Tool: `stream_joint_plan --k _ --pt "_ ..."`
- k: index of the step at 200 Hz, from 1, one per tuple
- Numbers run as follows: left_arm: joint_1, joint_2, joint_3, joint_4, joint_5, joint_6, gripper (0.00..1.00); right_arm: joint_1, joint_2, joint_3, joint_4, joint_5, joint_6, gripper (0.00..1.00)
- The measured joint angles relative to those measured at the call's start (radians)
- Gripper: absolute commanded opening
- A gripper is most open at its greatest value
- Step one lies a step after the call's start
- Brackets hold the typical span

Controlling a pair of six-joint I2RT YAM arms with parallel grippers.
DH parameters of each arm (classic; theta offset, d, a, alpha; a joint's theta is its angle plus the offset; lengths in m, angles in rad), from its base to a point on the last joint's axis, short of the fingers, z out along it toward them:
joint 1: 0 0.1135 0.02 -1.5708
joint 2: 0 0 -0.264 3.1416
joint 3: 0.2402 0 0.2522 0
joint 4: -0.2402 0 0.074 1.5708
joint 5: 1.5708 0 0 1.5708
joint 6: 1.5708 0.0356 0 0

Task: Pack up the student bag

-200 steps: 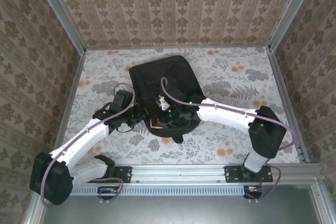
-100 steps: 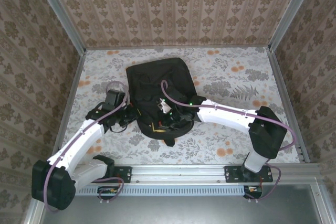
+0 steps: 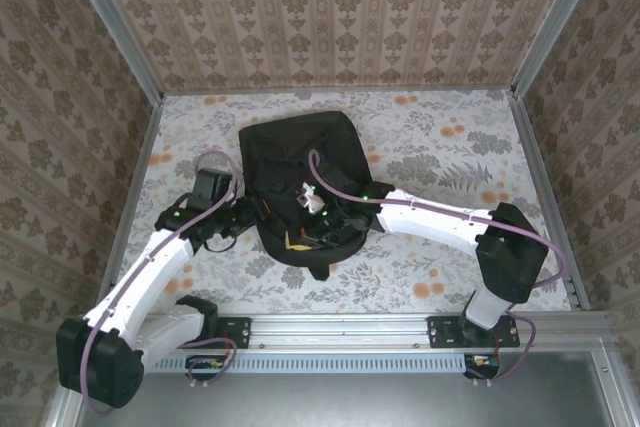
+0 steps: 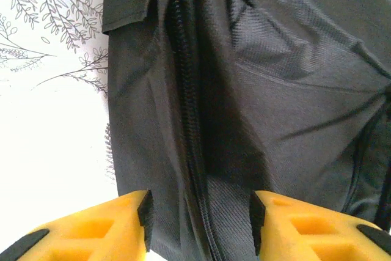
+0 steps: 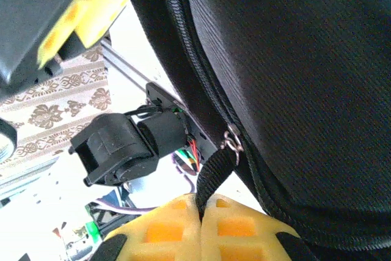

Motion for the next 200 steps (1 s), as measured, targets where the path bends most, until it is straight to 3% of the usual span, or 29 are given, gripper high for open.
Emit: stream_joint_plan --k 40,89,130,148,200 --pt "-0.035 -0.105 -0.039 -0.031 0.037 -0.133 0.5 0.005 0.038 0.019 0.045 -0.017 0.031 0.0" --pt "-0.147 -0.106 -0.118 -0.003 0.063 -0.29 0.46 0.009 0.042 0.019 0.069 -0.018 0.049 0.0" --pt "-0.171 -0.079 -0.118 0.031 0.056 -0.332 0.21 0.009 0.042 0.004 0.076 -0.018 0.05 0.0" --pt "-0.171 -0.078 -0.118 0.027 0.043 -0.341 0.01 0.009 0.042 -0.002 0.075 -0.018 0.05 0.0" --pt "-0.162 -0.086 -0.11 -0.012 -0.006 -0.309 0.0 0.01 0.037 -0.023 0.064 -0.018 0.042 0.0"
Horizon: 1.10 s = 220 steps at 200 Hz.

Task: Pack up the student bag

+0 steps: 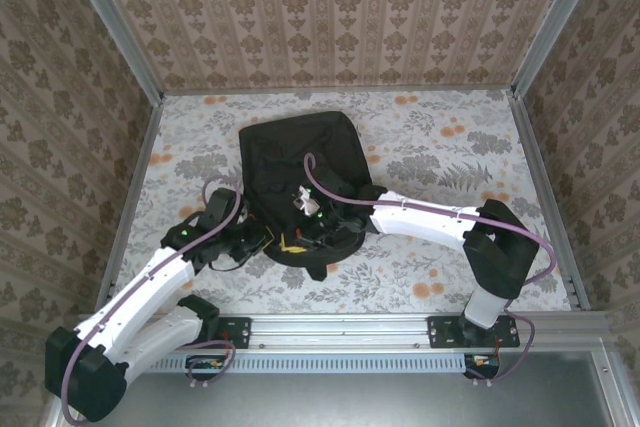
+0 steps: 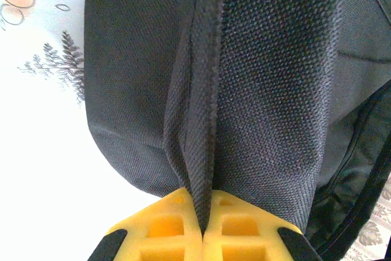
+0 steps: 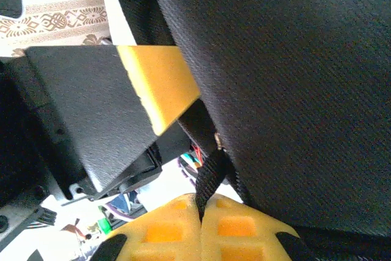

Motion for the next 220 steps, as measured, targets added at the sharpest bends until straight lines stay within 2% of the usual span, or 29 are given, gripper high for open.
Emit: stream_joint_plan --k 129,214,220 --pt "0.117 -0.041 0.025 -0.085 0.011 0.099 0.0 0.003 -0.041 -0.032 -0.073 0.002 -0.101 0.0" --pt "0.17 -0.043 0.085 -0.189 -0.045 0.222 0.0 -0.028 -0.048 -0.026 -0.113 -0.006 -0.131 0.0" --pt "0.179 -0.04 0.092 -0.194 -0.045 0.235 0.06 -0.027 -0.046 -0.023 -0.109 -0.008 -0.129 0.0"
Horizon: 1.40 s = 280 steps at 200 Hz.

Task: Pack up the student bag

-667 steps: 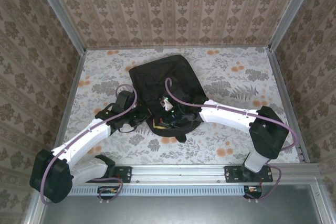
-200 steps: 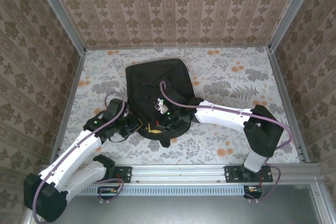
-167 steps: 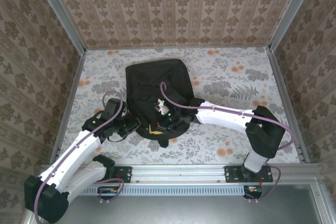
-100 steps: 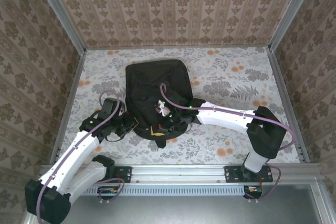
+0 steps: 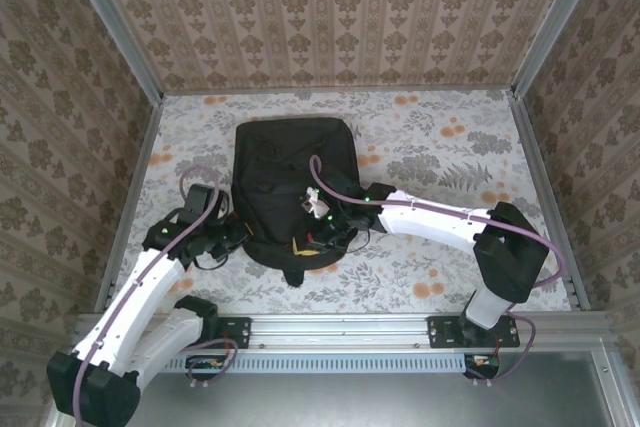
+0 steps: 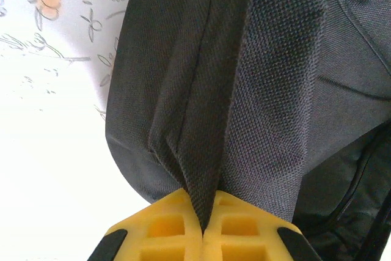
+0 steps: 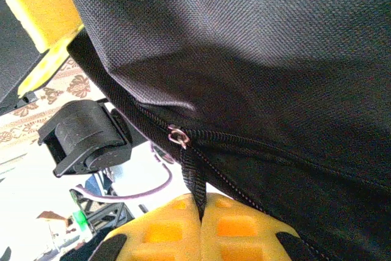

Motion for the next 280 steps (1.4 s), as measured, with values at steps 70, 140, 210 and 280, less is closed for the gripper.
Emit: stream_joint_plan --k 70,140,210,280 --pt "0.062 0.045 0.074 -0.036 0.004 0.06 0.62 0.063 0.174 0.185 0.091 -0.014 0.095 0.0" --pt "0.043 -0.124 -0.014 -0.119 0.051 -0.15 0.44 0.087 0.22 0.226 0.129 -0.018 0.134 0.0" --pt "0.024 -0.087 -0.079 -0.056 0.033 -0.191 0.1 0.082 0.215 0.197 0.131 -0.018 0.133 0.0" --pt "0.107 0.029 0.013 -0.059 -0.021 -0.049 0.01 0.066 0.193 0.188 0.11 -0.021 0.087 0.0"
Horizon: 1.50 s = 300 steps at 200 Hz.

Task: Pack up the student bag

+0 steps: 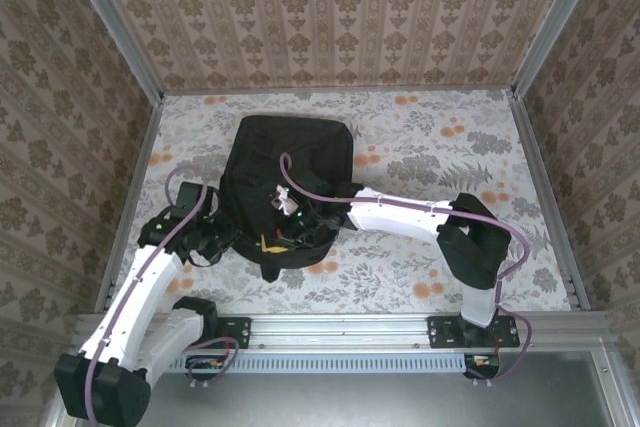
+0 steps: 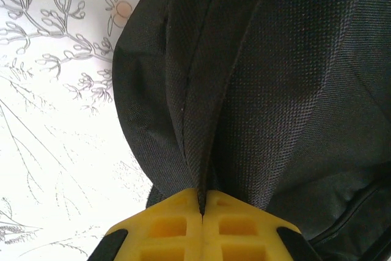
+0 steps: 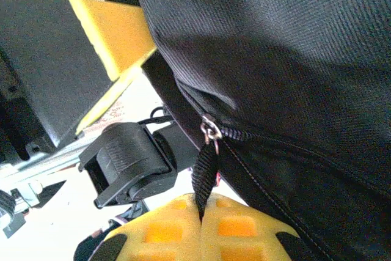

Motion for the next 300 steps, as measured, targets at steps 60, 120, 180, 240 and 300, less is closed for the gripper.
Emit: stream_joint_plan --k 60,120,180,240,300 --pt "0.069 0.072 0.055 0.003 -0.019 0.115 0.04 -0.018 -0.006 -0.021 0.003 0.0 -0.011 0.0" --pt "0.133 0.09 0.079 0.003 -0.023 0.167 0.49 -0.029 -0.005 -0.02 0.021 0.0 -0.002 0.0" --pt "0.045 -0.047 0.049 0.008 0.045 0.016 0.49 -0.03 -0.002 -0.019 0.029 0.0 0.006 0.0" --pt "-0.121 -0.021 -0.043 0.079 0.028 -0.143 0.38 -0.03 0.002 -0.019 0.048 0.0 0.024 0.0" --pt "-0.122 -0.022 -0.045 0.085 -0.026 -0.146 0.03 -0.024 0.008 -0.019 0.06 0.0 0.024 0.0"
